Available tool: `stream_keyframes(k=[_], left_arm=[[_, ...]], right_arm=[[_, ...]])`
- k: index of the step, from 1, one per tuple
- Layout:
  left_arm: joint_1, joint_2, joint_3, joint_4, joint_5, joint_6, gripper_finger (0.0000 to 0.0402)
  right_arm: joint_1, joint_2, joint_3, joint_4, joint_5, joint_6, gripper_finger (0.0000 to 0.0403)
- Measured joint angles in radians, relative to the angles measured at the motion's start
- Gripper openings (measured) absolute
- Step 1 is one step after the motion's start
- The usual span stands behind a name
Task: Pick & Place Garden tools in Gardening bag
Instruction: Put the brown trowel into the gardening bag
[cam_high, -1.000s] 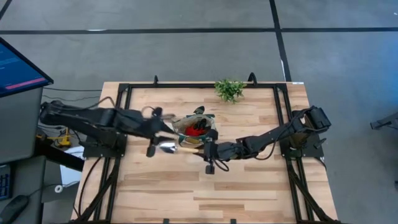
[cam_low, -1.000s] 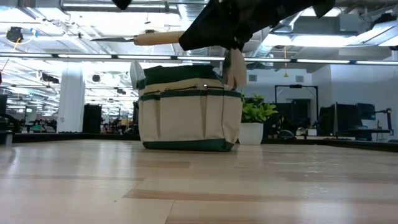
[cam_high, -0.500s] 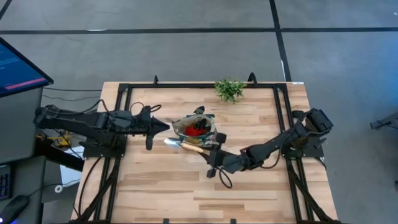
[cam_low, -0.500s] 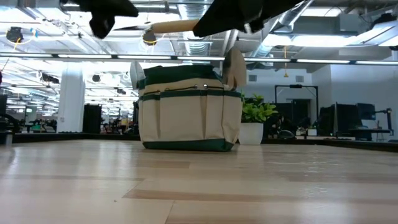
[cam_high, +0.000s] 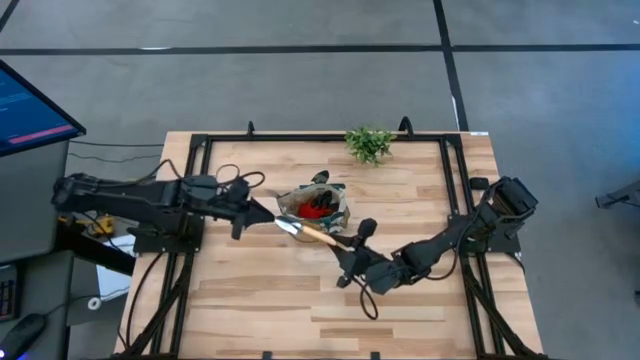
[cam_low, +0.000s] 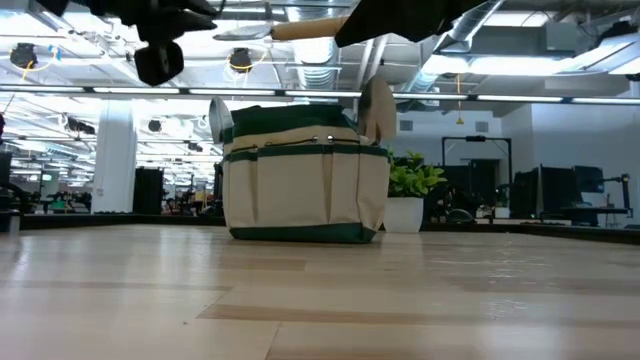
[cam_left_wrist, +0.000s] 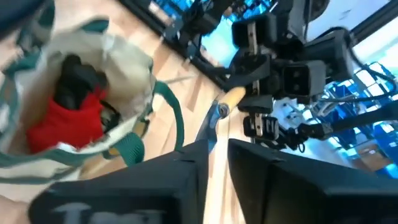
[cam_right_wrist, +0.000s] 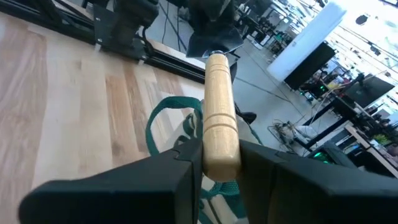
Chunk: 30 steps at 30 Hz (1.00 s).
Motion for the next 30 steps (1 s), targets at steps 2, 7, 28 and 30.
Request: stream_keyframes(k=[2, 7, 28, 30], left_arm=[[0.001, 0.037, 0.0, 0.01, 0.022, -0.03, 0.0066], [0.002, 0.112, 0.0, 0.044, 0.078, -0.032, 0.0105], [0.065, 0.016, 0.001, 0.075, 0.094, -0.022, 0.0153], [0.062, 0.035, 0.0, 0.067, 0.104, -0.025, 0.0153]], right_arm=[[0.0, 0.0, 0.0, 0.0, -0.002, 0.0, 0.0062], [0.006, 0.0, 0.0, -0.008, -0.002, 0.0, 0.0062], [0.053, -0.046, 0.001, -0.064, -0.041, 0.027, 0.0062], [0.051, -0.048, 0.001, -0.062, -0.043, 0.027, 0.0062]])
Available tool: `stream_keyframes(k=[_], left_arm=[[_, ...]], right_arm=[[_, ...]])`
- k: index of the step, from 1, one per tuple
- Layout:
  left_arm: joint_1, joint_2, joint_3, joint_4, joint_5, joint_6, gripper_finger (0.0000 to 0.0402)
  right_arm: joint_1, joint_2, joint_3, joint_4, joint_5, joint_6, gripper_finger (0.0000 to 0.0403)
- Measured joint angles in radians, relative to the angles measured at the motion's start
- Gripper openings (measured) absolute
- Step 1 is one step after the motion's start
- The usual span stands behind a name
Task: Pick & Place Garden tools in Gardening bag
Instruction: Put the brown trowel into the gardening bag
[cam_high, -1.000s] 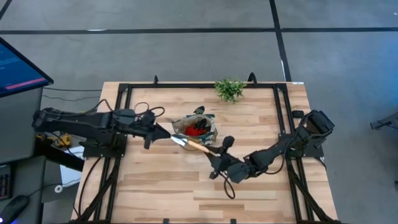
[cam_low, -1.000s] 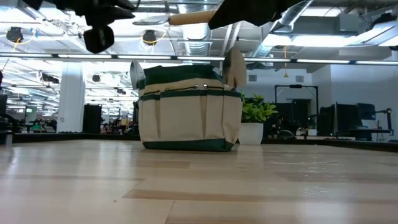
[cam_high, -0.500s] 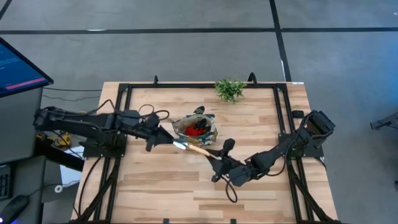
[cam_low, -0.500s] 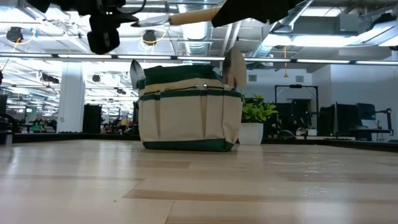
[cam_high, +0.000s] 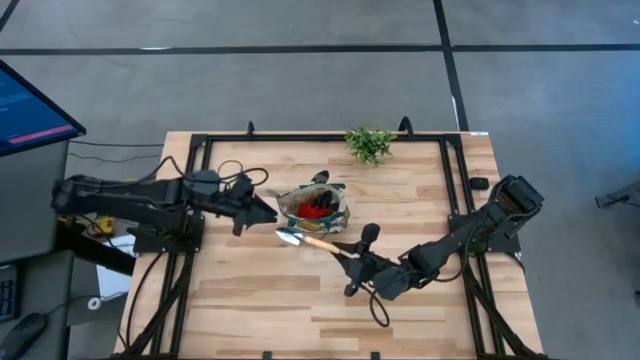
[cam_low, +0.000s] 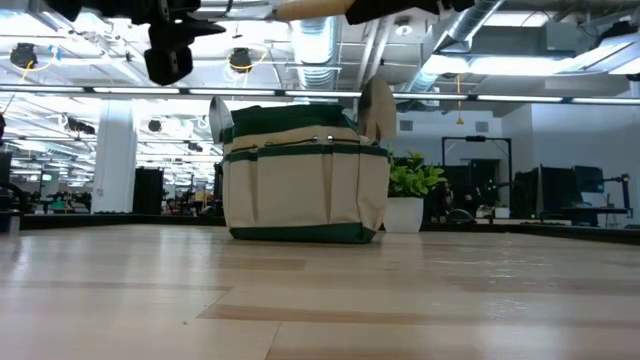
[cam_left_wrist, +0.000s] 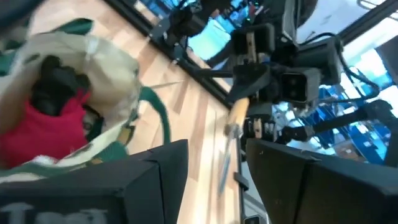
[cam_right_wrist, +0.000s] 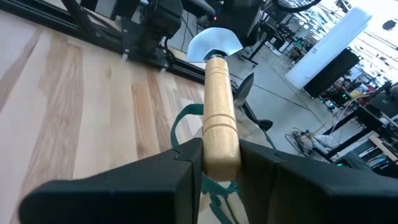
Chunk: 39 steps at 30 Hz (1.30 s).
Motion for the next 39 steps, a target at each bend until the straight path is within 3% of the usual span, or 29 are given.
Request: stream_keyframes(k=[9, 28, 34, 39], left_arm=[[-0.005, 0.087, 0.001, 0.117, 0.035, 0.0, 0.0153], [-0.005, 0.166, 0.0, 0.117, 0.191, -0.001, 0.0152], [-0.005, 0.161, 0.0, 0.122, 0.19, 0.0, 0.013], [-0.005, 0.161, 0.0, 0.125, 0.188, 0.001, 0.0089]], right_arm=[[-0.011, 0.0, 0.0, -0.004, -0.013, 0.01, 0.0062], [-0.011, 0.0, 0.0, -0.001, 0.026, 0.001, 0.0062], [-0.011, 0.0, 0.0, -0.001, 0.024, 0.0, 0.0062], [-0.011, 0.0, 0.0, -0.001, 0.023, 0.0, 0.0062]])
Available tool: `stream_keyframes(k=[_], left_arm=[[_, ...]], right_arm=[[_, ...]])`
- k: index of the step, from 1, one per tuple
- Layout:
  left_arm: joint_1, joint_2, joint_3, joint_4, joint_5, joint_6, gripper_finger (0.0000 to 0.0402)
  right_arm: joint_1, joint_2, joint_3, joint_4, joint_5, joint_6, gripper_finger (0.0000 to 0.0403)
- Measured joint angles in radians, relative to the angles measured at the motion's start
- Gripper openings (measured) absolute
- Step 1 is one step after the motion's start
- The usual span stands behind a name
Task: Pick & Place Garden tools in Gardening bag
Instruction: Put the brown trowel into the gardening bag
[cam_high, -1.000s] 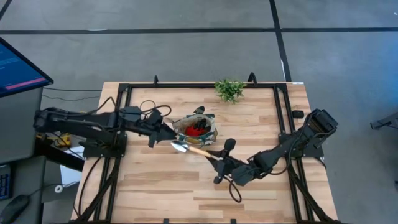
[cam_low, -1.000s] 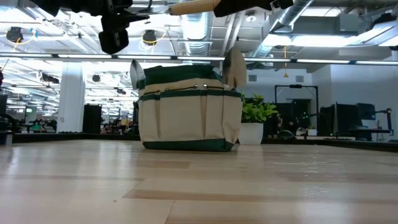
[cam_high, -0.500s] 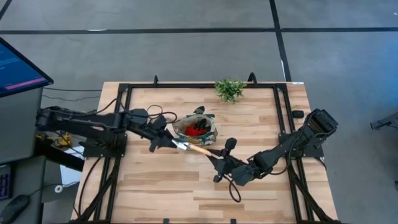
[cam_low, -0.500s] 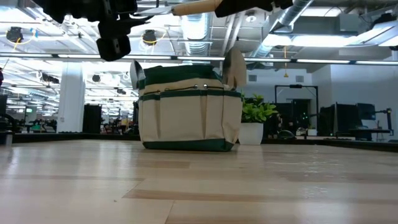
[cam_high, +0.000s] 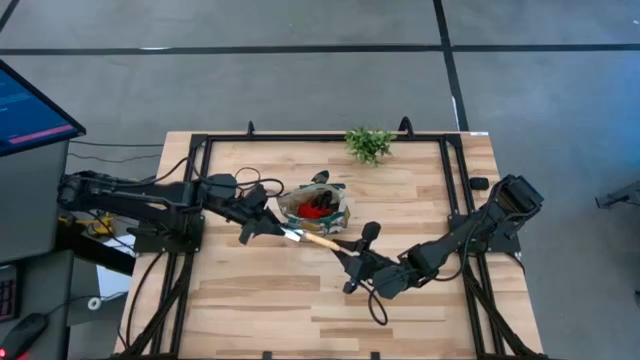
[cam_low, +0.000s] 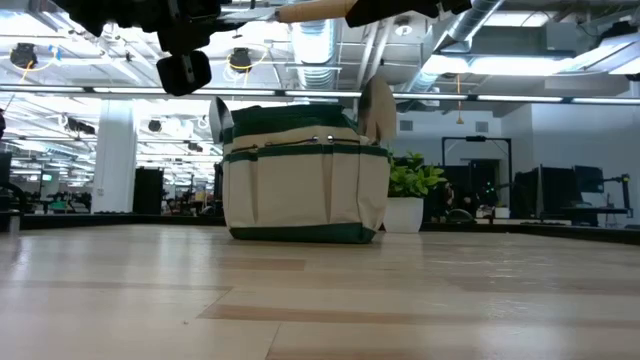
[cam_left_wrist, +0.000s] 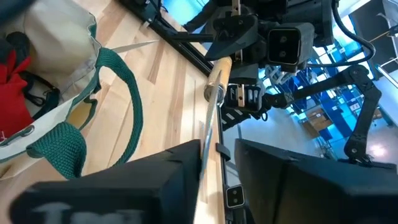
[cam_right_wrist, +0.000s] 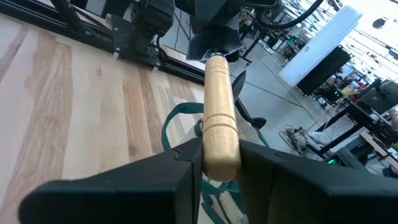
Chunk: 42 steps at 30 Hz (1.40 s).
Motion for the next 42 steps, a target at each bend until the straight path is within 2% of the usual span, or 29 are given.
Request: stream_keyframes(k=[9, 17, 19, 26, 30, 33, 36, 39, 42], left_arm=[[0.0, 0.0, 0.0, 0.005, -0.002, 0.021, 0.0006], [0.003, -0.002, 0.0, 0.008, -0.001, 0.059, 0.0002], [0.003, -0.011, 0.0, 0.016, 0.001, 0.06, 0.0001], [0.003, -0.071, 0.002, 0.013, 0.003, 0.062, 0.0001], [0.003, -0.116, 0.002, 0.001, 0.002, 0.07, 0.0001], [0.003, -0.136, 0.015, -0.048, -0.01, 0.107, 0.0001], [0.004, -0.135, 0.081, -0.234, -0.078, 0.174, 0.0001], [0.004, -0.113, 0.163, -0.394, -0.144, 0.251, 0.0001], [0.004, -0.094, 0.236, -0.45, -0.171, 0.335, 0.0001]], right_arm=[[0.0, 0.0, 0.0, 0.0, 0.0, 0.0, 0.0062], [0.0, 0.0, 0.0, 0.0, -0.004, -0.001, 0.0063], [0.0, 0.0, 0.0, 0.0, -0.004, -0.001, 0.0085], [0.028, 0.001, -0.001, -0.038, 0.024, 0.0, 0.022], [0.045, 0.001, -0.001, -0.098, 0.087, 0.003, 0.0251], [0.057, -0.021, -0.002, -0.138, 0.097, 0.044, 0.025], [0.061, -0.079, -0.002, -0.209, 0.094, 0.174, 0.0232], [0.06, -0.15, -0.002, -0.336, 0.057, 0.347, 0.0195], [0.056, -0.205, -0.001, -0.466, -0.017, 0.508, 0.0138]])
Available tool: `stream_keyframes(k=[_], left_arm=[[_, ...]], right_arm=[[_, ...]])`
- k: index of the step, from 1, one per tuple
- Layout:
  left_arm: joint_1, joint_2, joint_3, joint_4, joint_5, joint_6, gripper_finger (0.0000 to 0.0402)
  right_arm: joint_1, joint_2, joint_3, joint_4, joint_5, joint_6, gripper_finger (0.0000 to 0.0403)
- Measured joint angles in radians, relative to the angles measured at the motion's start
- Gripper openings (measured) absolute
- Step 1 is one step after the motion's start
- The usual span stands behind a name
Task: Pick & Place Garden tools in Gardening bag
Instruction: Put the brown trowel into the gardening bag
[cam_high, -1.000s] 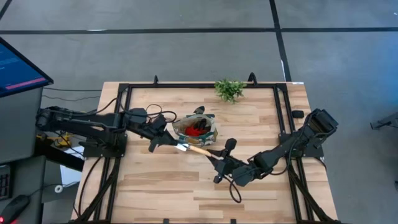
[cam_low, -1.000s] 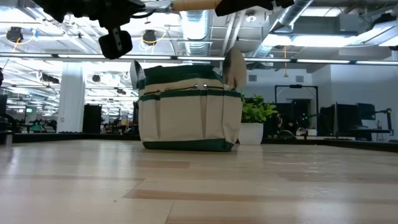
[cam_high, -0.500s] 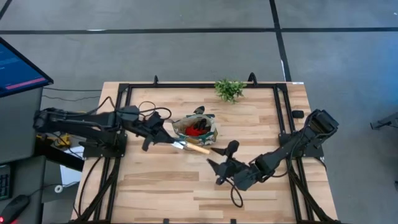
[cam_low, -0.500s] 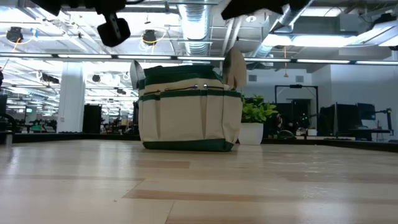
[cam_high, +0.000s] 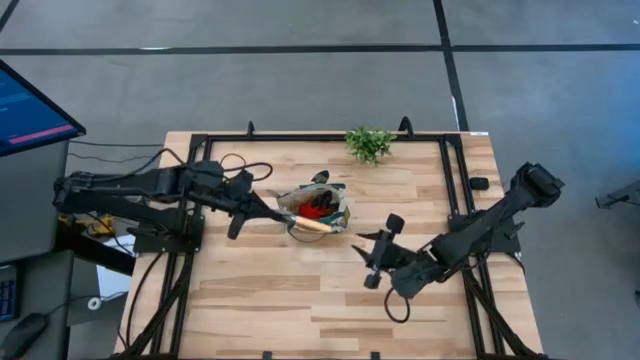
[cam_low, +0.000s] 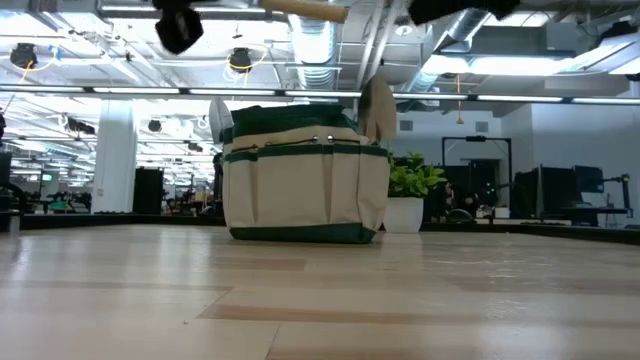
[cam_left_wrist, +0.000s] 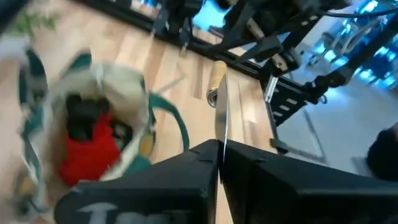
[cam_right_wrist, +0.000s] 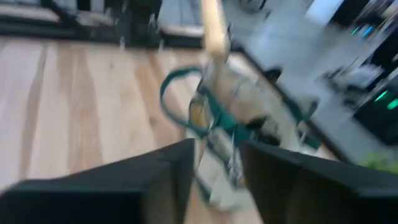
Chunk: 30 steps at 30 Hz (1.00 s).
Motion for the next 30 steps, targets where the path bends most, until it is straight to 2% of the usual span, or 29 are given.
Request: stream_keyframes(k=[2, 6, 8, 10, 14, 17, 25, 30], left_arm=[[0.0, 0.021, 0.049, -0.032, -0.016, 0.06, 0.0001], [0.0, 0.083, 0.157, -0.224, -0.122, 0.162, 0.0001], [0.0, 0.123, 0.204, -0.325, -0.177, 0.195, 0.0001], [-0.002, 0.164, 0.235, -0.358, -0.212, 0.225, 0.0001], [-0.003, 0.233, 0.291, -0.362, -0.204, 0.291, 0.0001], [-0.003, 0.274, 0.33, -0.429, -0.185, 0.296, 0.0001], [-0.037, 0.293, 0.355, -0.523, -0.168, 0.295, 0.0001], [-0.053, 0.305, 0.355, -0.525, -0.232, 0.293, 0.0001]], right_arm=[[-0.004, -0.018, 0.0, -0.082, -0.045, 0.078, 0.0094], [-0.006, -0.024, 0.0, -0.191, -0.131, 0.147, 0.0013], [-0.006, -0.024, 0.0, -0.229, -0.174, 0.164, 0.0011], [-0.006, -0.024, 0.0, -0.258, -0.189, 0.202, 0.0015], [-0.013, -0.024, 0.0, -0.314, -0.184, 0.245, 0.0003], [-0.013, -0.024, 0.0, -0.341, -0.177, 0.282, 0.0006], [-0.013, -0.024, 0.0, -0.352, -0.176, 0.296, 0.0002], [-0.012, -0.024, 0.0, -0.35, -0.176, 0.296, 0.0001]])
